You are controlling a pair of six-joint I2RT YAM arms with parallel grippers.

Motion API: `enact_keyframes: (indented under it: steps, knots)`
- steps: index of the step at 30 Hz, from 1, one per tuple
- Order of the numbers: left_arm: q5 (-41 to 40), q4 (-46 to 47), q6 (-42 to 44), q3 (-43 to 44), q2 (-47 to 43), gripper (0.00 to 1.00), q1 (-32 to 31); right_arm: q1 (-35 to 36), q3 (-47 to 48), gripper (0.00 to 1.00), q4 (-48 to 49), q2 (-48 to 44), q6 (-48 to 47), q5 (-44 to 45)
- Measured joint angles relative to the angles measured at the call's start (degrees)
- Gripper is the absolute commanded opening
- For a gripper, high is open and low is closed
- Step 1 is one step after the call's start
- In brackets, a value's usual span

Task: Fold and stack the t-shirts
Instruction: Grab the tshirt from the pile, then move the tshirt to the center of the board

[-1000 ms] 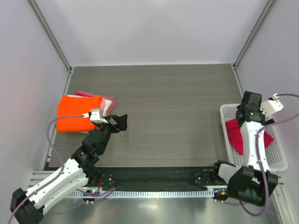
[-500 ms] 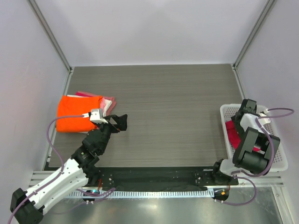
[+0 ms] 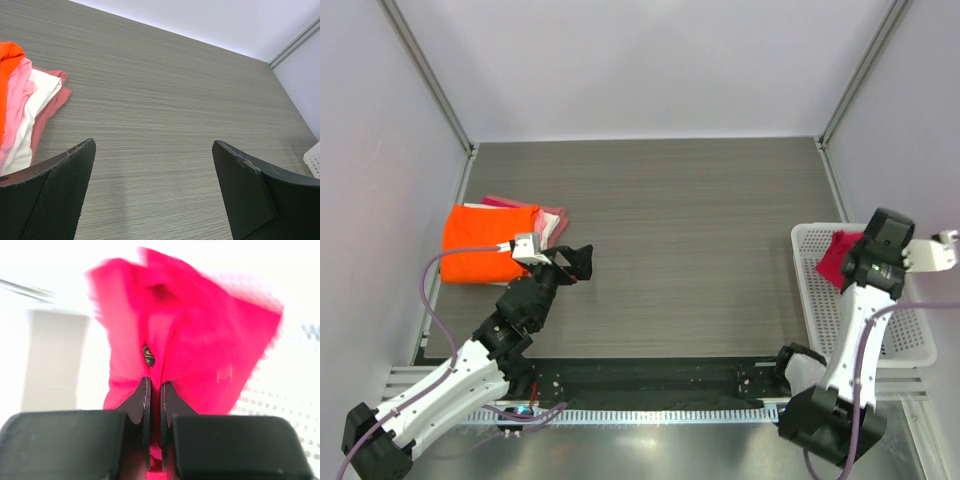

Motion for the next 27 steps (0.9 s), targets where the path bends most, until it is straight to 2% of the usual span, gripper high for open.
enact_keyframes:
  steps: [2,5,10,13,16,19,22,24,27]
  knots:
    - [0.0,0.0,0.0,0.0,0.2,1.00,0.0,-0.1,9.7,0.01,-2.8,-4.3,-1.2,-1.5]
    - [0.0,0.0,0.0,0.0,0.4,1.00,0.0,-0.1,26.3,0.01,-4.7,-4.0,-2.5,-8.1]
    - [0.0,0.0,0.0,0.0,0.5,1.00,0.0,1.2,50.1,0.01,-5.2,3.0,-2.8,-25.4]
    - [0.0,0.0,0.0,0.0,0.5,1.00,0.0,7.9,59.7,0.01,-5.7,8.9,-3.0,-32.6]
    - [0.0,0.0,0.0,0.0,0.5,1.00,0.0,20.3,64.3,0.01,-7.1,14.3,-4.7,-33.3]
    - [0.0,0.0,0.0,0.0,0.5,0.99,0.0,32.6,64.7,0.01,-9.2,20.2,-7.2,-32.6]
    - [0.0,0.0,0.0,0.0,0.4,1.00,0.0,43.7,65.0,0.01,-11.9,28.3,-10.6,-28.7]
    - [0.0,0.0,0.0,0.0,0.2,1.00,0.0,49.3,65.0,0.02,-13.9,33.9,-12.9,-26.7]
    - [-0.2,0.0,0.0,-0.1,-0.2,1.00,0.0,53.7,64.2,0.06,-15.8,38.0,-15.4,-26.6]
